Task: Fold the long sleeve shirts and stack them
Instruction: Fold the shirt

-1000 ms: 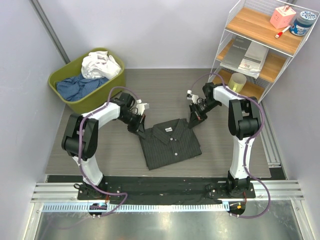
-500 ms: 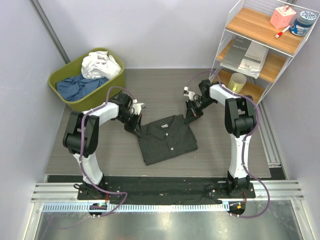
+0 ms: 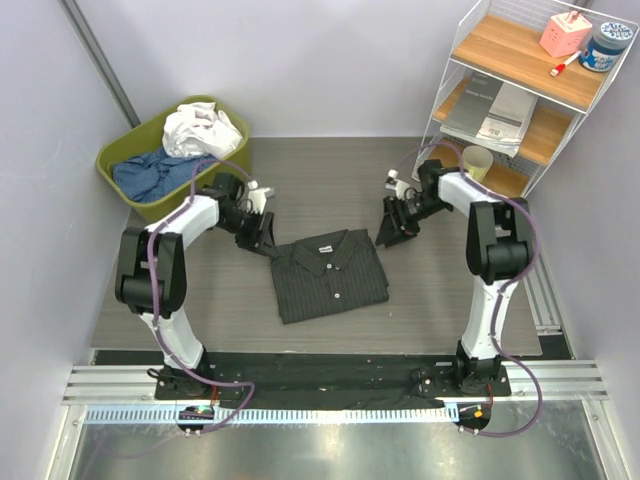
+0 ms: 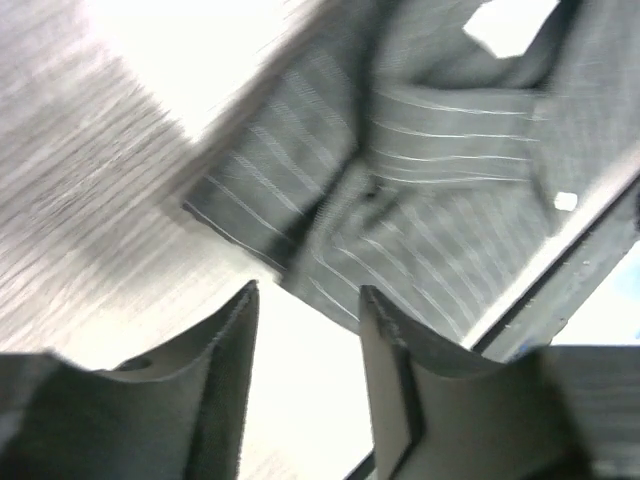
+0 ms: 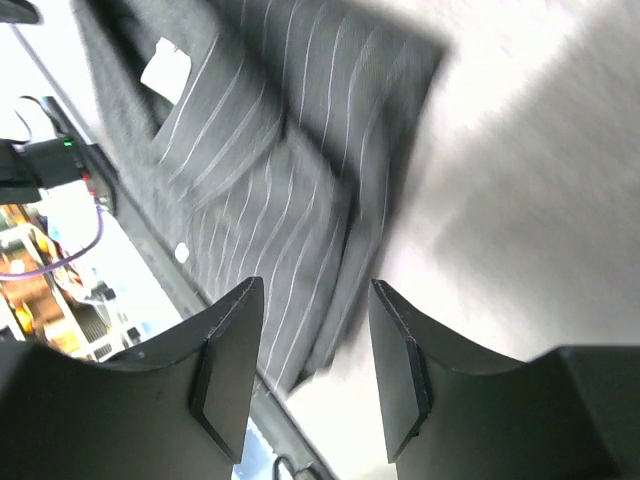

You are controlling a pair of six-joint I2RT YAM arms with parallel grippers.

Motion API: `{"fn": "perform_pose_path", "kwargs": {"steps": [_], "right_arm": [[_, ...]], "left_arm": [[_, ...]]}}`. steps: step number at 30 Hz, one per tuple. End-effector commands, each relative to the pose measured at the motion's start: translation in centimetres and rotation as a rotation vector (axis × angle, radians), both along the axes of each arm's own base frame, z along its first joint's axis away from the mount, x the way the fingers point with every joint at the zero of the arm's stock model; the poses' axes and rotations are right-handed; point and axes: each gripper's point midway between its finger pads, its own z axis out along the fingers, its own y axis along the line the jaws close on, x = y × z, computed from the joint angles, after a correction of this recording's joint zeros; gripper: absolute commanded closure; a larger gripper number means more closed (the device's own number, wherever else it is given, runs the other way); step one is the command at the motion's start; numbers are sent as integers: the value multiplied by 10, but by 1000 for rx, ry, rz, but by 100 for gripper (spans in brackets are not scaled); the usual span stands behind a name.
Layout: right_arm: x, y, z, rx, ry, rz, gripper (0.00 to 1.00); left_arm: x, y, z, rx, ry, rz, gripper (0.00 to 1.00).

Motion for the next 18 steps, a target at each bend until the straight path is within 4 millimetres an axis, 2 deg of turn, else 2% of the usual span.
{"fn": "perform_pose_path", "kwargs": {"steps": [1, 2, 3, 4, 5, 6, 7, 8, 9, 10, 15, 18], "right_arm": [[-34, -4, 36, 74, -6, -4, 50], [-39, -3, 38, 87, -4, -6, 51], [-49, -2, 32, 95, 33, -7, 52], [-54, -3, 28, 91, 45, -7, 52], [-56, -3, 23, 88, 46, -7, 53], [-63, -4, 16, 83, 74, -9, 53], [-66, -4, 13, 78, 89, -18, 54], [-65, -4, 10, 74, 78, -24, 54], [-69, -5, 5, 65, 92, -33, 54], [-68, -7, 2, 53, 91, -43, 55], [-57, -18, 1, 32, 99, -115, 62], [-52, -26, -1, 8, 107, -160, 66]], "left_arm": [[24, -31, 83, -119, -250, -91, 51], [28, -37, 81, -116, -242, -103, 50], [30, -50, 85, -116, -253, -131, 49], [41, -59, 95, -106, -292, -137, 49], [46, -68, 88, -101, -281, -153, 49], [45, -84, 88, -100, -290, -189, 48], [57, -91, 93, -83, -323, -189, 48], [61, -100, 92, -85, -329, -197, 47], [62, -112, 83, -91, -313, -216, 47], [68, -124, 91, -116, -326, -219, 47], [62, -166, 77, -154, -315, -289, 49], [57, -181, 67, -139, -313, -318, 49]]}}
